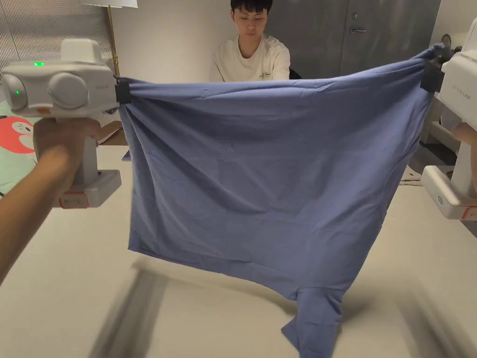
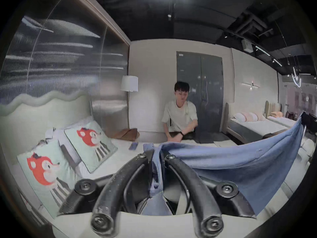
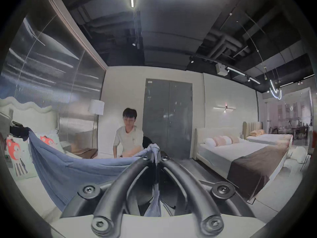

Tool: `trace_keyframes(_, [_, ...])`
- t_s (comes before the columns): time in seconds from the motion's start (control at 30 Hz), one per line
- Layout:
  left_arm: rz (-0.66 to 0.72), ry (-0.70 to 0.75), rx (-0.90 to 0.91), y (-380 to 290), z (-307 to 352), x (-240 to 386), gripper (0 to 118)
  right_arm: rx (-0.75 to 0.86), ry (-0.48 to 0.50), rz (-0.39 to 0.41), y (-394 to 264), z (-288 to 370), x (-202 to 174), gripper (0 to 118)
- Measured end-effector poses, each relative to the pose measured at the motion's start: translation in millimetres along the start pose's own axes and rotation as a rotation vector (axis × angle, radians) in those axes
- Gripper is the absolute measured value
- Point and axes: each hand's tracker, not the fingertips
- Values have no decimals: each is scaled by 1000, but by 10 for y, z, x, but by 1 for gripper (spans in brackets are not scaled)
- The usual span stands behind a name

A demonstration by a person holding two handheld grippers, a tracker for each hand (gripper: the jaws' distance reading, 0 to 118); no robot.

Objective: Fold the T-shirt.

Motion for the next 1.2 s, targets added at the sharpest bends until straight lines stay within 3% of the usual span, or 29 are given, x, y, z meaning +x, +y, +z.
trace_keyframes(0.27, [-23,46,83,367,-237,-24,4,60,5,25,239,-417,-92,1])
trace_keyframes(0.33, [-11,54,88,367,-296,-34,4,65,18,-5,258,-468,-81,1])
trace_keyframes(0.43, [0,44,82,253,-403,-39,4,65,9,13,169,-522,-97,1])
trace_keyframes(0.83, [-48,53,-190,-1271,-824,-26,4,-193,16,5,-1296,-487,-138,1])
trace_keyframes(1.2, [42,40,-429,-2726,-149,-218,4,-477,16,-76,-2550,587,-89,1])
